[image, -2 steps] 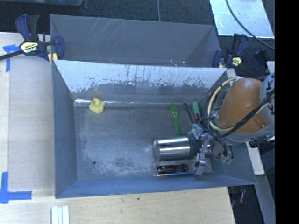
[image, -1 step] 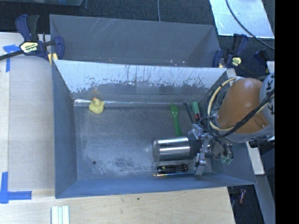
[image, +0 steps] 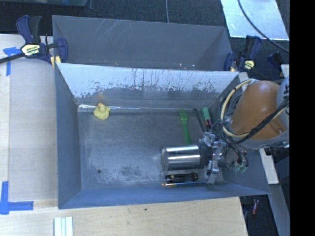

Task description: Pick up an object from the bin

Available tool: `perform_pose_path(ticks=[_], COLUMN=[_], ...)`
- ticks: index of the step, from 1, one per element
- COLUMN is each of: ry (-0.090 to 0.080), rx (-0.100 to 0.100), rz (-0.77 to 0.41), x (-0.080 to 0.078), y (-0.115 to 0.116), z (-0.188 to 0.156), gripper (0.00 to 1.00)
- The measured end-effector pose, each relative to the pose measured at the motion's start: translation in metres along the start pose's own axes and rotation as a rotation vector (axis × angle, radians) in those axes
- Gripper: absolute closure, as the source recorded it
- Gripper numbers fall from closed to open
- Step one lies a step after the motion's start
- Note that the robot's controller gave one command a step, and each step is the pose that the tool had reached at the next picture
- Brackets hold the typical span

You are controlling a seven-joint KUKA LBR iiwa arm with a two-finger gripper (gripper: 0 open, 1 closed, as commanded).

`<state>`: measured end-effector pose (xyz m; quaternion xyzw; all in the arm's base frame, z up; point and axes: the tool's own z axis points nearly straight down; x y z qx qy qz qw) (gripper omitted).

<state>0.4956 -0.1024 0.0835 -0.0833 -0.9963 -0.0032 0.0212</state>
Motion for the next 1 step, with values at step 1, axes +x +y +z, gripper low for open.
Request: perform_pose_path(ticks=[1], ry=[-0.008], rx=[0.000], rz=[0.002], x=[-0.0009], y=[-0.0003], z=[-0.0330], gripper=[1.00])
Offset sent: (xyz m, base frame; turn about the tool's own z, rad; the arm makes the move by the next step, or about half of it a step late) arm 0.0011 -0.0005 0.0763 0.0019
